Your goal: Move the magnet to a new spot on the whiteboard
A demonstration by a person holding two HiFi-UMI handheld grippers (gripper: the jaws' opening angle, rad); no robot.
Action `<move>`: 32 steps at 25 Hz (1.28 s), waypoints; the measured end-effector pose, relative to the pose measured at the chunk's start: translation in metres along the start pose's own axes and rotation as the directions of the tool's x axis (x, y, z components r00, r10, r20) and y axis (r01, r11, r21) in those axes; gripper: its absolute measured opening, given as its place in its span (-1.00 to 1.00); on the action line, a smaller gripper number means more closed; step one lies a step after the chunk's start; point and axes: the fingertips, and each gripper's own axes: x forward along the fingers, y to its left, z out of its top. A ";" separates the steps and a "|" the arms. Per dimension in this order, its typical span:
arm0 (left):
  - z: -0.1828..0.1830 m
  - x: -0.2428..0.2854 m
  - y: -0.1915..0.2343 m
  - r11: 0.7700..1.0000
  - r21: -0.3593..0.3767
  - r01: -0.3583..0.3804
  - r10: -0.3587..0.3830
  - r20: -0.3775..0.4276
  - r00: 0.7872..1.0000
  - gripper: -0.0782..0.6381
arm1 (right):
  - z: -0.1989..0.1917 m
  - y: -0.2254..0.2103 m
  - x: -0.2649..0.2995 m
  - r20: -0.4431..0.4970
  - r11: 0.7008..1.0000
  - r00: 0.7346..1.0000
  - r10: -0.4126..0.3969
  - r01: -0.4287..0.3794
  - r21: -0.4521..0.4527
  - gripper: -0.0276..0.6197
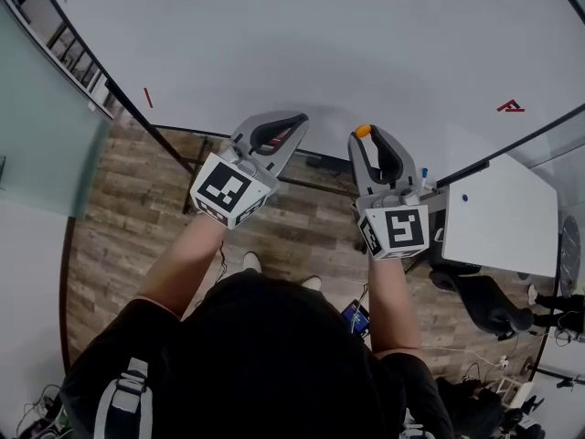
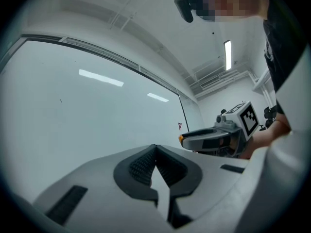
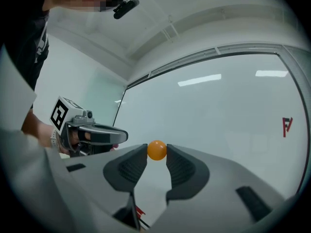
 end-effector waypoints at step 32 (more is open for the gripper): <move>0.025 -0.137 0.262 0.949 0.104 -0.298 0.301 -0.013 0.953 -0.77 | 0.108 0.176 0.285 -0.135 0.740 0.991 0.006 -0.096 -0.666 -0.54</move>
